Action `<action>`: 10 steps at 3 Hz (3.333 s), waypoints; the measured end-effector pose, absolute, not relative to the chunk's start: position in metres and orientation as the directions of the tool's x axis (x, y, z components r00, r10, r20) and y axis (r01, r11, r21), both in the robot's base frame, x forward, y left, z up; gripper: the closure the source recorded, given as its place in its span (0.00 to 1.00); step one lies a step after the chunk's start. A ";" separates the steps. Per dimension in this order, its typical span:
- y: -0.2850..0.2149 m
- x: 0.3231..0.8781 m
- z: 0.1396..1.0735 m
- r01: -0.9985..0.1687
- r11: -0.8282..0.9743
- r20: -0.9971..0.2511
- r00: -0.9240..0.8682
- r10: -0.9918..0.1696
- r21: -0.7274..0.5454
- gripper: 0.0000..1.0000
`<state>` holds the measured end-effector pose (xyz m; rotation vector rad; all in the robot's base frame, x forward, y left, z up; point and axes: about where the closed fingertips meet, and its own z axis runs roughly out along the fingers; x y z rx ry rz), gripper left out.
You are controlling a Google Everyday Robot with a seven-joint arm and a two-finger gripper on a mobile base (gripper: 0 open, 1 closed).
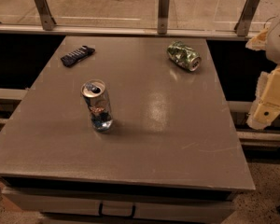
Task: Knock redbull can over
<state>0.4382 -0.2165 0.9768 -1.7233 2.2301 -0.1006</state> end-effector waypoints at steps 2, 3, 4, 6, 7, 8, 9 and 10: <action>-0.203 0.440 0.977 -0.937 0.269 -0.239 -0.214 -0.947 -0.225 0.00; -0.139 0.441 0.979 -0.960 0.222 -0.329 -0.157 -0.931 -0.171 0.00; -0.029 0.442 0.993 -0.985 0.090 -0.501 -0.006 -0.866 -0.144 0.00; -0.025 0.444 0.983 -0.985 0.099 -0.554 -0.005 -0.833 -0.140 0.00; -0.003 0.451 0.963 -0.985 0.118 -0.670 -0.004 -0.742 -0.124 0.00; 0.028 0.468 0.949 -0.984 0.129 -0.777 0.013 -0.629 -0.121 0.00; 0.072 0.489 0.930 -0.986 0.131 -0.875 0.029 -0.483 -0.105 0.00; 0.100 0.498 0.918 -0.988 0.127 -0.911 0.029 -0.412 -0.088 0.00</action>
Offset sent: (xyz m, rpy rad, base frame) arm 0.0036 0.0309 -0.0046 0.0886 0.0607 0.0267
